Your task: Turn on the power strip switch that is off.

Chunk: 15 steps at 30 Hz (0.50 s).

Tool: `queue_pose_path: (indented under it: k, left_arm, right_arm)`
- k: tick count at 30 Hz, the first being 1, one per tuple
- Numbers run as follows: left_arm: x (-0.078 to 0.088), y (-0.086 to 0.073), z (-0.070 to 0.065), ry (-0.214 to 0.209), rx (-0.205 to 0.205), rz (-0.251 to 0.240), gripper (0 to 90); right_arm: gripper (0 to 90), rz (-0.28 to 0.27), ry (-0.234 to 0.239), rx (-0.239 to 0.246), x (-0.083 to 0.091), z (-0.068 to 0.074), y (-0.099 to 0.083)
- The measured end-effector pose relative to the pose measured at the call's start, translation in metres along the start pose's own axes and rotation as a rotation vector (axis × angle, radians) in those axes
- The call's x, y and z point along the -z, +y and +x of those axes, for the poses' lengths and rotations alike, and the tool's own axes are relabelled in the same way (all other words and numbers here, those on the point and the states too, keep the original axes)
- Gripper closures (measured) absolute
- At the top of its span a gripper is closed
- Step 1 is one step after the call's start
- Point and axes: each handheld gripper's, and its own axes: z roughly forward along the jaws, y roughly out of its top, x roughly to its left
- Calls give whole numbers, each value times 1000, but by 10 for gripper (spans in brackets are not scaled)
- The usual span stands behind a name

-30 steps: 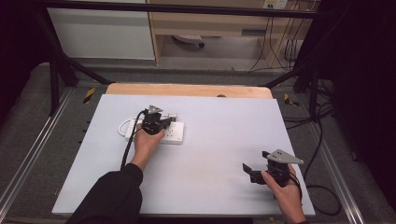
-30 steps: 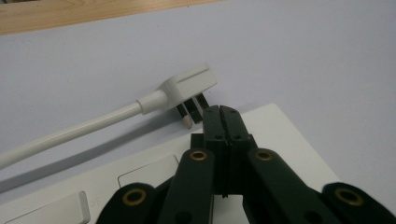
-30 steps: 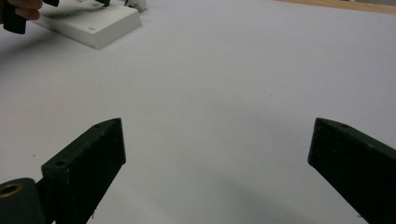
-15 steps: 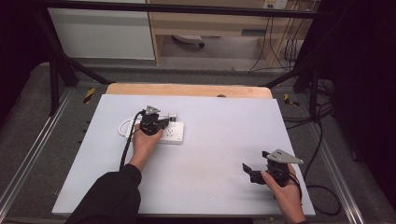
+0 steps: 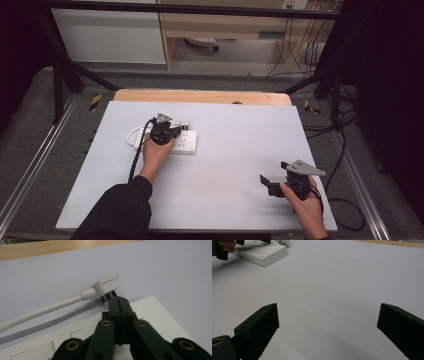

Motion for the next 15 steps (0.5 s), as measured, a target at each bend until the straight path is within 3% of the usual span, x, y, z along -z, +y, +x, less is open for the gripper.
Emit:
queue_pose_path:
  k: [15]
  left_arm:
    - [4, 4, -4, -23, 4, -39, 865]
  right_arm:
    - [43, -3, -2, 0, 0, 0, 0]
